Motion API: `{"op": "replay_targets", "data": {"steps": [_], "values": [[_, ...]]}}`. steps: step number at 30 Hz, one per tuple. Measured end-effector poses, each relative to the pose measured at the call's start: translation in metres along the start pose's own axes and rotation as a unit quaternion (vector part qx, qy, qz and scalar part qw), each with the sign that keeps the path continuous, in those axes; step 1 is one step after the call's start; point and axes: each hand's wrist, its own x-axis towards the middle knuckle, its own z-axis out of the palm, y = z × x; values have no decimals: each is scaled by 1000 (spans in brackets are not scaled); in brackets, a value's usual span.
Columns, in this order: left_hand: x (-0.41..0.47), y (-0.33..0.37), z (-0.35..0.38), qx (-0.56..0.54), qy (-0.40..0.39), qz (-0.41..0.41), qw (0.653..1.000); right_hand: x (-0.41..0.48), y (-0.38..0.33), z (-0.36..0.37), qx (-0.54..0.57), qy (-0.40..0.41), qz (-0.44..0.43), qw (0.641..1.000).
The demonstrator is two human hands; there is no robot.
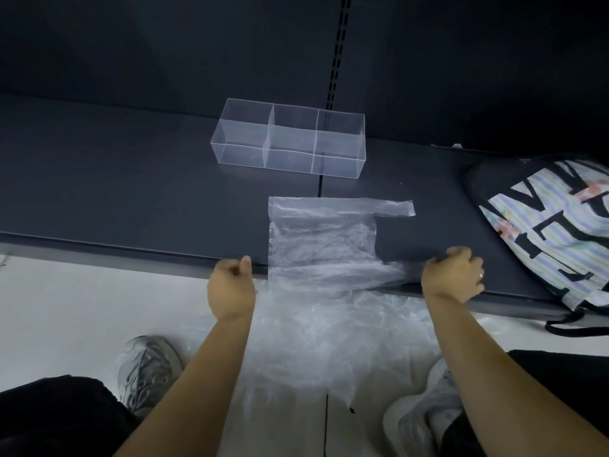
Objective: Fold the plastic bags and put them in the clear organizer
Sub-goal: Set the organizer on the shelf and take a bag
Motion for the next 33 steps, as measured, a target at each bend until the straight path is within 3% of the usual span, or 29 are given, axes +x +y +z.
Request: {"op": "replay_targets", "data": {"steps": [2,3,6,8,10,11,15,23,26,28,31,33], "values": [[5,14,4,34,42,157,986,-19,-25,5,2,65,-94,993],[9,23,10,55,22,226,972,-33,-41,11,21,65,-170,983],[30,47,34,163,-99,368,910,-87,-89,41,65,-88,-385,916],[48,52,50,283,-152,405,856,-112,-111,66,35,-196,-448,872],[64,44,61,389,-174,407,808,-113,-116,91,-39,-234,-453,859],[70,38,64,410,-172,400,802,-104,-113,99,-81,-240,-445,859],[84,22,71,393,-132,388,823,-41,-74,106,-180,-187,-401,878],[88,30,60,398,-161,363,827,59,6,58,-162,-45,-244,955],[70,26,34,336,-128,459,812,49,7,42,-119,-10,-250,961],[54,8,15,290,-124,577,753,16,-4,36,-39,-12,-334,942],[38,-23,-5,343,-186,661,641,-61,-18,40,23,-164,-478,862],[31,-31,-11,371,-188,658,627,-106,-22,48,-14,-241,-547,802]]}}
